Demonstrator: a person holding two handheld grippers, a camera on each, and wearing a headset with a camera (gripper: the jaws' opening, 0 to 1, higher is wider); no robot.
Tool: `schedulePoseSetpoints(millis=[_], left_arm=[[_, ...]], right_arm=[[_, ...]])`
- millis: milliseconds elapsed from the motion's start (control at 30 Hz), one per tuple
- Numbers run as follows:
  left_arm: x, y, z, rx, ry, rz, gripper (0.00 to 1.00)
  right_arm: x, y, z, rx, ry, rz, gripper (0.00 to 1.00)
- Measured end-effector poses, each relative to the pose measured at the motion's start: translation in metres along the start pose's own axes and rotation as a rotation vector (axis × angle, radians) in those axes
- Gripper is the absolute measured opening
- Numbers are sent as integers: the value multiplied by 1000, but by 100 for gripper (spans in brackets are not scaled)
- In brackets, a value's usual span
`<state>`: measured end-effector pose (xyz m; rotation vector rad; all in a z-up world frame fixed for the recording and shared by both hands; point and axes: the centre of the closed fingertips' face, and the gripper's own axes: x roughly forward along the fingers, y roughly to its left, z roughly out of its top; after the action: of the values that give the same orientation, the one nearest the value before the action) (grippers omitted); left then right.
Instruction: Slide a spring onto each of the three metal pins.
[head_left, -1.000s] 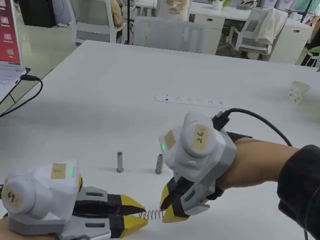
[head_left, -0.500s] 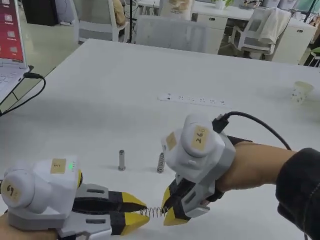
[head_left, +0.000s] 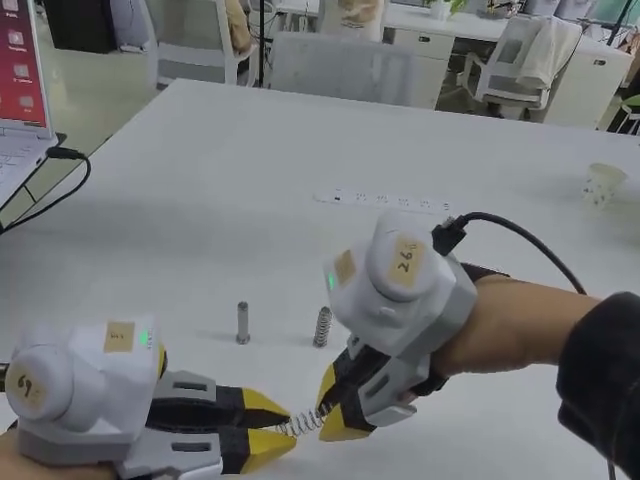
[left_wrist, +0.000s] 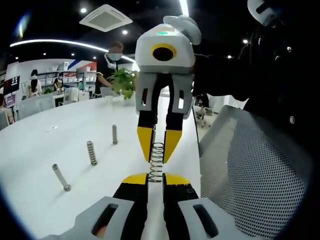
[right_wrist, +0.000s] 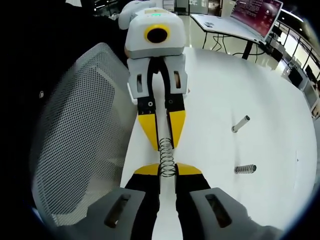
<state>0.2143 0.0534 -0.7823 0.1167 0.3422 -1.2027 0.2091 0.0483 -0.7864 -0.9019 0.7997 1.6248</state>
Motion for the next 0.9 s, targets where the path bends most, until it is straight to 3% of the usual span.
schedulePoseSetpoints(millis=[167,533,900], left_arm=[[0,-1,-1,-1,8,-4,3],[1,-1,1,2,-1,-2,2],[1,2,1,6,-9,8,2]], right_arm=[[-3,2,14,7,-40,7,8],[-2,4,29,-34,-19,-1,8],[-1,1,31,-52,19,-4,8]])
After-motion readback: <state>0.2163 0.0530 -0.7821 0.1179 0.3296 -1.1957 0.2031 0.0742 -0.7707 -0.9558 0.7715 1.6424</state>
